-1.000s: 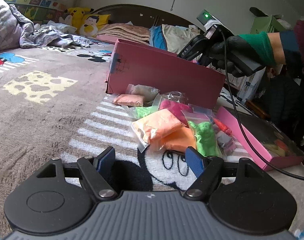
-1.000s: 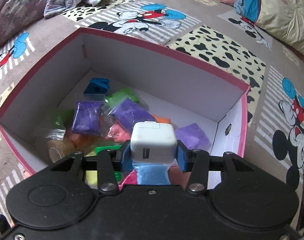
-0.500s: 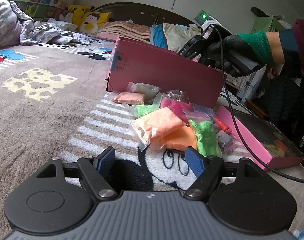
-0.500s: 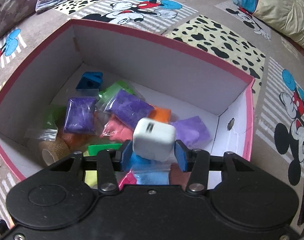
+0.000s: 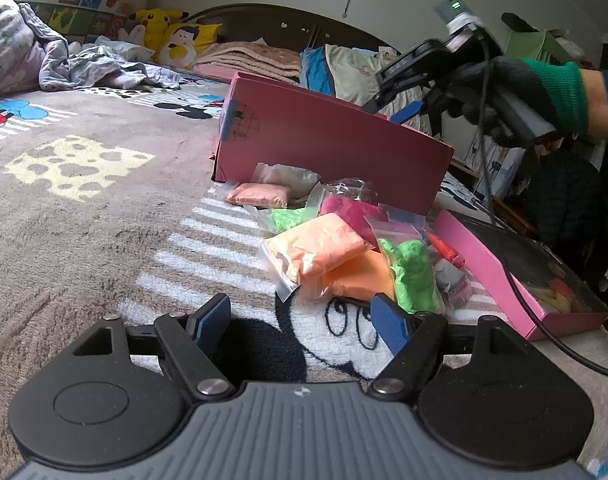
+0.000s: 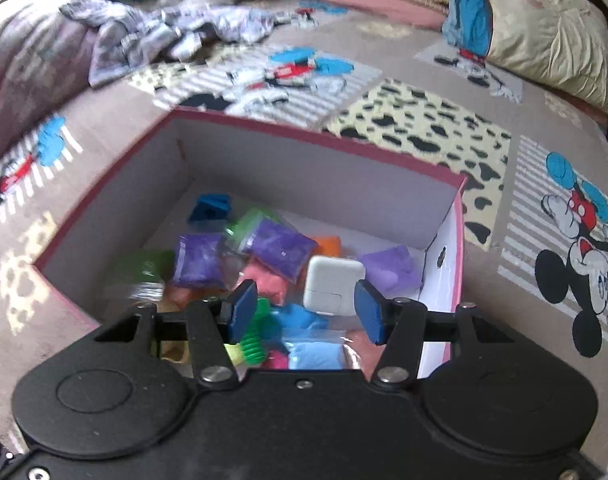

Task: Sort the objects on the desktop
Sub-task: 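Withdraw the open right tool up out of the shoebox, then reach the right tool to the green clay bag while the left tool grasps the orange clay bag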

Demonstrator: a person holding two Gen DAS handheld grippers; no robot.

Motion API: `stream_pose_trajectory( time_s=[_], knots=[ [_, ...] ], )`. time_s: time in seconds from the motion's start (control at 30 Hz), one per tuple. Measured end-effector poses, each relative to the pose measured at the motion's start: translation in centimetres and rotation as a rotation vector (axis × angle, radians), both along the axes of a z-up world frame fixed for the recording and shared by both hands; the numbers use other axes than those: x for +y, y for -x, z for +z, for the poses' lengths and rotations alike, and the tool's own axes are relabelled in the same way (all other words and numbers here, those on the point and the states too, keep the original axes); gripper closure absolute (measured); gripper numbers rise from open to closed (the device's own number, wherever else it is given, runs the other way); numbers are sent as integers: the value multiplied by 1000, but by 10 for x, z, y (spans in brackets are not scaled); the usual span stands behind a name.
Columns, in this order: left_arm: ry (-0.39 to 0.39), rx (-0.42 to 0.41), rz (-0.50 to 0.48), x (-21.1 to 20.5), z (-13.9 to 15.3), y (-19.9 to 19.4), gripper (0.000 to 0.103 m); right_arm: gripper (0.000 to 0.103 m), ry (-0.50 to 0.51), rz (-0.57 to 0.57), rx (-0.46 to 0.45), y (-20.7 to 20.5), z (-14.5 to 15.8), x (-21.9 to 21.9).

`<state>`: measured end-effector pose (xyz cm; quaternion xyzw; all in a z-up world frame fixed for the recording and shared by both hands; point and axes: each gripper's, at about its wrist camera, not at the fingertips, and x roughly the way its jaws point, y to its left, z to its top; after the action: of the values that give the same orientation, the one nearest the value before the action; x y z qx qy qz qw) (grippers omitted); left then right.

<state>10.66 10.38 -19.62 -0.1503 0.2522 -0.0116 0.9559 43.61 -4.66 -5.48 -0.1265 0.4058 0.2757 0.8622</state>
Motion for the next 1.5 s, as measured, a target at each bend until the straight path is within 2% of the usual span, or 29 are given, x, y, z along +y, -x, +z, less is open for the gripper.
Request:
stream_pose_trajectory(
  time_s=[0.33,0.73,0.87,1.07,1.17,1.3,1.37,1.5],
  knots=[
    [-14,0,0,-2,0,0,27,49,-118,35,-57,59,20,-27],
    [-10,4,-16,0,1,-1,27,47,-191,49,-57,139,5,-43],
    [-22,-1,-47,-1,3,0,27,44,-165,62,-78,169,-9,-38],
    [-89,-4,-94,-2,9,0,27,44,-104,63,-70,202,-39,-27],
    [-150,0,-111,-1,11,2,27,42,-85,63,-67,217,-53,-22],
    [-157,27,-145,8,11,2,27,42,-64,64,-78,227,-65,-17],
    [-185,23,-163,11,14,4,27,42,-71,58,-77,228,-67,-16],
    [-189,11,-202,19,20,5,27,42,-51,59,-89,229,-73,-13]
  ],
)
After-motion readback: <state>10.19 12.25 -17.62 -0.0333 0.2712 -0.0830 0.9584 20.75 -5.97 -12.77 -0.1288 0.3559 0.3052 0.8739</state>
